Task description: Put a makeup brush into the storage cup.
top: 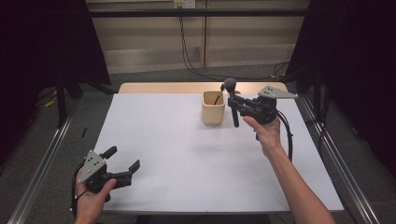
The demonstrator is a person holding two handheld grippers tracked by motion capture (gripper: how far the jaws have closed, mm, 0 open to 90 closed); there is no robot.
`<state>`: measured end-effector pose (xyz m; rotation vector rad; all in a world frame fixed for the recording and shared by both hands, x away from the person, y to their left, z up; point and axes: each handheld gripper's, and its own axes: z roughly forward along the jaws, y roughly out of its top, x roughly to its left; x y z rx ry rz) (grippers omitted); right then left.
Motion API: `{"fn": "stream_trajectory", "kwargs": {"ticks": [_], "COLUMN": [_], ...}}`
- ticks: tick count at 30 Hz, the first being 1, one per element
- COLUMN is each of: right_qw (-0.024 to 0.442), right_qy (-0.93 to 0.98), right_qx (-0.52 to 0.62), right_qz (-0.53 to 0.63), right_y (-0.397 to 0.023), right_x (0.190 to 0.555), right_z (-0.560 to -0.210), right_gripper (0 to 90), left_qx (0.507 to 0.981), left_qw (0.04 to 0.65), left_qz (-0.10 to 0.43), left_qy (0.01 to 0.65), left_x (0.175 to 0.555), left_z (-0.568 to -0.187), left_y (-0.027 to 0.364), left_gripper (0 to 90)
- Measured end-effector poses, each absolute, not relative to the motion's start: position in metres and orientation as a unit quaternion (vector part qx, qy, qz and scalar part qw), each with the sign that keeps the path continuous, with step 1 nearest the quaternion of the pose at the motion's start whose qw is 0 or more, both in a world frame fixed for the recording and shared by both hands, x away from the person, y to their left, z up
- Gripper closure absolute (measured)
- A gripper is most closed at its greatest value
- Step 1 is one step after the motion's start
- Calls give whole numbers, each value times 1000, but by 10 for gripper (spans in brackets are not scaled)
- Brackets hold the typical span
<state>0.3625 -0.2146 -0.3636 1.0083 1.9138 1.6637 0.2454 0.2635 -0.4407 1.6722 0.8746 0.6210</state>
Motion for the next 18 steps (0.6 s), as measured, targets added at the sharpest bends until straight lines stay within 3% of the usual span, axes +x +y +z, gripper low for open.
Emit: {"fn": "stream_trajectory", "kwargs": {"ticks": [18], "right_qw": [208], "right_qy": [682], "right_qx": [357], "right_qz": [604], "right_y": [-197], "right_x": [389], "right_z": [-353], "right_gripper": [721], "left_qx": [707], "left_qw": [544], "left_qz": [264], "left_qy": [366], "left_x": [245], "left_z": [-440], "left_y": [264], "left_gripper": [39]}}
